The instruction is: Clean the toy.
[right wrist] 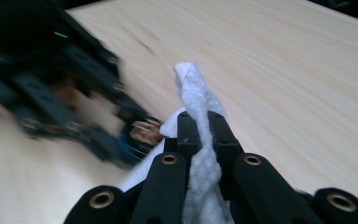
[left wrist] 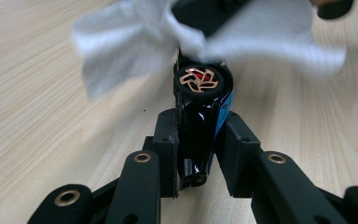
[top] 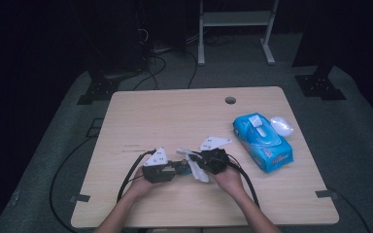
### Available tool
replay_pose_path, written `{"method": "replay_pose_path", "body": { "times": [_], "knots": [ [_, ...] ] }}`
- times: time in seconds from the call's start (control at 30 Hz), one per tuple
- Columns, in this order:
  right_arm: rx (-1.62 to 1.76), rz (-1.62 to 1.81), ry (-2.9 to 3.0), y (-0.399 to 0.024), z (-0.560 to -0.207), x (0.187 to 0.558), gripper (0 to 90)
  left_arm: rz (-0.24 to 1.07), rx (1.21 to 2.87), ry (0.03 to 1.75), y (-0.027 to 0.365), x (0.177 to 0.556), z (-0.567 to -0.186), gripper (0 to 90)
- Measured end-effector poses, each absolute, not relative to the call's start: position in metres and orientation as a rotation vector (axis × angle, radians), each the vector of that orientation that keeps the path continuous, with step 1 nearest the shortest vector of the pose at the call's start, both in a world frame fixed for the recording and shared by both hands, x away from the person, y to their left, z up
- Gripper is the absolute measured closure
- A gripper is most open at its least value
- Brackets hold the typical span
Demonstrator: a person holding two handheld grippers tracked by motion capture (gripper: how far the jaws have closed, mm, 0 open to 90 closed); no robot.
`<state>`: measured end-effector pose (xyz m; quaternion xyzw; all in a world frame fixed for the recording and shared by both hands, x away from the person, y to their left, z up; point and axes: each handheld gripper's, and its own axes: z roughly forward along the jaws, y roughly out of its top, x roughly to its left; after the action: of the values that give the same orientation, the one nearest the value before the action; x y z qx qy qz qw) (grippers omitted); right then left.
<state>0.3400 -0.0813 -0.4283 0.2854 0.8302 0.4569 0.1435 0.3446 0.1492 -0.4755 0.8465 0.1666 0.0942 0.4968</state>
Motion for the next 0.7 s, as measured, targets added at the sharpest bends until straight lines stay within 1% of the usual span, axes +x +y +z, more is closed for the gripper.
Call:
{"method": "replay_pose_path", "body": {
  "times": [0.1, 0.17, 0.4, 0.47, 0.63, 0.7],
  "knots": [
    [0.740, 1.353, 2.434, -0.061, -0.430, 0.331, 85.0, 0.231, 2.052, 0.403, 0.149, 0.344, -0.475, 70.3],
    [0.714, 1.335, 2.427, -0.055, -0.430, 0.330, 85.0, 0.234, 2.054, 0.405, 0.149, 0.344, -0.475, 70.3],
    [0.859, 1.294, 2.347, -0.088, -0.427, 0.343, 84.9, 0.236, 2.058, 0.390, 0.147, 0.344, -0.476, 71.1],
    [0.854, 1.307, 2.358, -0.086, -0.428, 0.342, 84.9, 0.236, 2.058, 0.390, 0.147, 0.344, -0.476, 71.1],
    [0.729, 1.335, 2.405, -0.065, -0.431, 0.331, 84.8, 0.235, 2.059, 0.393, 0.148, 0.344, -0.475, 71.2],
    [0.733, 1.321, 2.394, -0.069, -0.430, 0.333, 84.8, 0.235, 2.061, 0.395, 0.148, 0.344, -0.475, 71.2]
  ]
}}
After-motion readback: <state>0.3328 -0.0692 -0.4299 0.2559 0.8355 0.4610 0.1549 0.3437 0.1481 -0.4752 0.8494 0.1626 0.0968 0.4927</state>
